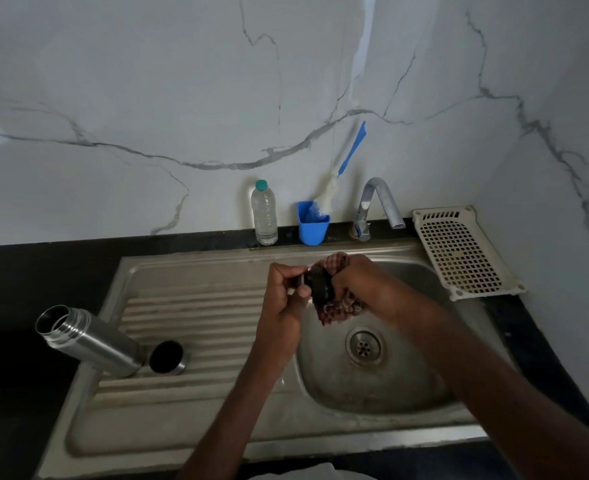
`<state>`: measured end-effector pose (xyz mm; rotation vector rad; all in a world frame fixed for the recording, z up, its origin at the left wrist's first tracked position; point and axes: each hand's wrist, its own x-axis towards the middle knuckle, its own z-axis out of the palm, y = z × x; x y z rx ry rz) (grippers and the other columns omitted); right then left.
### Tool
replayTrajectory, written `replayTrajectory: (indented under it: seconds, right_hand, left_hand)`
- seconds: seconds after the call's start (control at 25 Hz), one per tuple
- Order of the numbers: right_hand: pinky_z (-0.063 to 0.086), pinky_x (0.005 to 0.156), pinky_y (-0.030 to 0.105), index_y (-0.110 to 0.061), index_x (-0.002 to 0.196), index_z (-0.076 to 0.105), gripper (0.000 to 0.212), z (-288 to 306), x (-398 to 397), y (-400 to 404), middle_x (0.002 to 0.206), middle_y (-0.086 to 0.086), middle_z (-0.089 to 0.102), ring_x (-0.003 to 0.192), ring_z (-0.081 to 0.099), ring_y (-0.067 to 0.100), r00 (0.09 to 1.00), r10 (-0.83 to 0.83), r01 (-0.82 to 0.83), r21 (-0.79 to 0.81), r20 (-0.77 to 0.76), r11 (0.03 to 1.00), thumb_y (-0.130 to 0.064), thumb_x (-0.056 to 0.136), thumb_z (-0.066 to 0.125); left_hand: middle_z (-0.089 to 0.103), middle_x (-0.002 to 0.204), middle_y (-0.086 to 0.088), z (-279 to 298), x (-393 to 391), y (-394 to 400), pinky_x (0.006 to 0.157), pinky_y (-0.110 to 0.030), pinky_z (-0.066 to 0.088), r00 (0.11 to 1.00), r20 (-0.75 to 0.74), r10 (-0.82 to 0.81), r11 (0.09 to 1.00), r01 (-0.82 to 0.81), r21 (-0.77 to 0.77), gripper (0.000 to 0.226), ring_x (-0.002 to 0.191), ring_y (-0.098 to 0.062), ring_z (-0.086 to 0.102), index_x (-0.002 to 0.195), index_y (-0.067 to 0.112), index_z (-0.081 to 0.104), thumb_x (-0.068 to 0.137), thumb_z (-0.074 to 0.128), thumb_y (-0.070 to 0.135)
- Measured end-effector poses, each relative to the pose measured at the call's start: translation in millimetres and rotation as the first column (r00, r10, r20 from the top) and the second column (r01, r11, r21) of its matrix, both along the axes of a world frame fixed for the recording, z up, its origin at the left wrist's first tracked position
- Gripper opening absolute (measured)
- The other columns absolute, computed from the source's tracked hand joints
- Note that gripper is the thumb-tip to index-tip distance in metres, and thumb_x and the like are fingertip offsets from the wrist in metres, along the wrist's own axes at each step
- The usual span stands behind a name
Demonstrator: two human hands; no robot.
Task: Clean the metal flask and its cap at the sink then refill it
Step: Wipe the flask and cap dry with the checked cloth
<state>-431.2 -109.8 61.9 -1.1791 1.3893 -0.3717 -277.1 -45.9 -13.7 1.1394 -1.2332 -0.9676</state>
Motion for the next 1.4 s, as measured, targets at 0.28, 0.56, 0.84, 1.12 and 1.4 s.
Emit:
replayTrajectory:
  seconds: [0.28, 0.56, 0.84, 1.12, 1.4]
  right_hand:
    - [0.056, 0.062, 0.033, -0.001, 0.120, 0.064, 0.043, -21, 3, 27, 0.098, 0.020, 0.069, 0.079, 0.067, 0.025, 0.692, -0.396, 0.097, 0.467, 0.603, 0.879, 0.002, 0.081, 0.045]
    - [0.061, 0.087, 0.033, -0.011, 0.130, 0.065, 0.040, -30, 1, 46, 0.109, 0.004, 0.076, 0.098, 0.073, 0.017, 0.971, -0.184, 0.229, -0.384, 0.152, 0.894, 0.002, 0.094, 0.052]
    - [0.054, 0.105, 0.036, -0.014, 0.146, 0.055, 0.076, -65, 5, 63, 0.146, -0.003, 0.058, 0.137, 0.053, 0.011, 0.997, 0.001, -0.063, -0.868, -0.071, 0.493, 0.017, 0.077, 0.062]
    - [0.056, 0.102, 0.033, -0.015, 0.142, 0.060, 0.067, -60, 0, 70, 0.145, -0.002, 0.059, 0.136, 0.055, 0.011, 0.982, -0.030, -0.156, -0.895, -0.185, 0.418, 0.006, 0.078, 0.059]
    - [0.058, 0.085, 0.024, -0.018, 0.120, 0.070, 0.050, -55, 15, 76, 0.118, -0.010, 0.068, 0.107, 0.065, 0.003, 0.993, -0.099, 0.000, -0.858, -0.059, 0.514, 0.008, 0.078, 0.065]
  left_hand:
    - [0.059, 0.115, 0.026, 15, 6, -14, 0.095, -0.038, 0.041, 0.894, 0.426, 0.140, 0.990, -0.114, -0.087, 0.030, 0.111, -0.016, 0.058, 0.116, 0.041, 0.054, 0.090, 0.061, 0.028]
    - [0.071, 0.099, -0.009, -6, 23, -10, 0.067, -0.035, 0.048, 0.987, -0.034, 0.160, 0.926, -0.138, 0.351, 0.010, 0.079, -0.018, 0.062, 0.114, 0.012, 0.058, 0.110, 0.050, 0.017]
    - [0.066, 0.075, -0.012, 25, -3, 0, 0.047, -0.026, 0.049, 0.664, -0.686, 0.298, 0.735, 0.299, 0.609, 0.030, 0.059, -0.016, 0.061, 0.104, 0.001, 0.067, 0.110, 0.048, 0.024]
    - [0.065, 0.073, -0.013, 26, -3, -2, 0.064, -0.032, 0.047, 0.697, -0.607, 0.380, 0.711, 0.200, 0.674, 0.036, 0.058, -0.017, 0.057, 0.107, -0.003, 0.065, 0.111, 0.047, 0.028]
    - [0.063, 0.072, -0.011, 24, 4, -9, 0.046, -0.023, 0.047, 0.597, -0.694, 0.403, 0.739, 0.235, 0.632, 0.041, 0.052, -0.014, 0.055, 0.112, -0.002, 0.064, 0.111, 0.043, 0.033]
